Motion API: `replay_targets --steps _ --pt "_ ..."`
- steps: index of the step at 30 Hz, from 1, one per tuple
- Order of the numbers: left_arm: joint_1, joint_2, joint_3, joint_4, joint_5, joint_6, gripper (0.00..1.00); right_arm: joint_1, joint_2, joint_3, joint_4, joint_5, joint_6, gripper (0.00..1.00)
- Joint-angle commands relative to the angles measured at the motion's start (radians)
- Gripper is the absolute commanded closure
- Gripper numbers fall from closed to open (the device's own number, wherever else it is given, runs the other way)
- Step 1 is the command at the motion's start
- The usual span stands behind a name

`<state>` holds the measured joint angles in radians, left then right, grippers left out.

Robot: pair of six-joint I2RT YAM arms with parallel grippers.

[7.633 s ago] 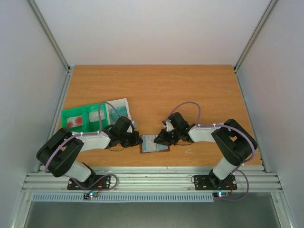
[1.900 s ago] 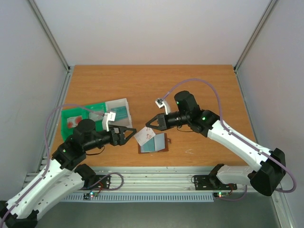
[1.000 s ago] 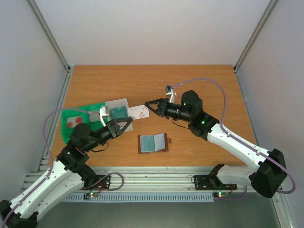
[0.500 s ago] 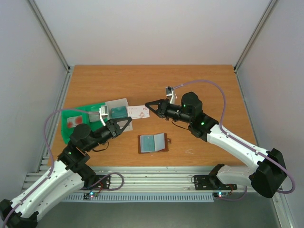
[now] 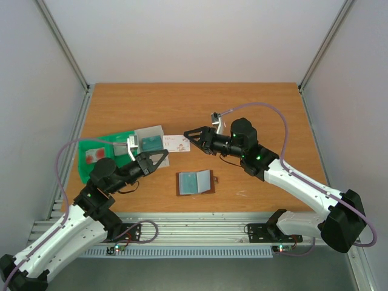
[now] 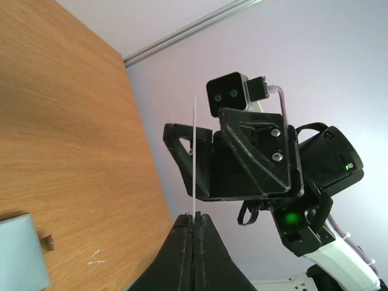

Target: Take the credit cards out of the card holder

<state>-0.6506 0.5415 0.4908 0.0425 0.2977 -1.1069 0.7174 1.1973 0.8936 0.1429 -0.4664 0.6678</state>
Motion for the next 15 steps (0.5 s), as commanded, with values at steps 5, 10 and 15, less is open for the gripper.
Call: replay_targets --steps 5,10,15 --pt "0.054 0.029 0.018 -0.073 0.016 0.081 1.0 -0.002 -0.076 -0.018 -0.111 0.047 -0.085 0.08" --pt "0.158 0.053 0.005 -0.074 0.122 0.091 1.0 -0.004 -0.109 0.01 -0.223 0.07 -0.152 0.01" --pt "0.272 0.083 0.029 -0.107 0.236 0.125 1.0 -0.003 -0.144 0.012 -0.272 0.097 -0.2 0.02"
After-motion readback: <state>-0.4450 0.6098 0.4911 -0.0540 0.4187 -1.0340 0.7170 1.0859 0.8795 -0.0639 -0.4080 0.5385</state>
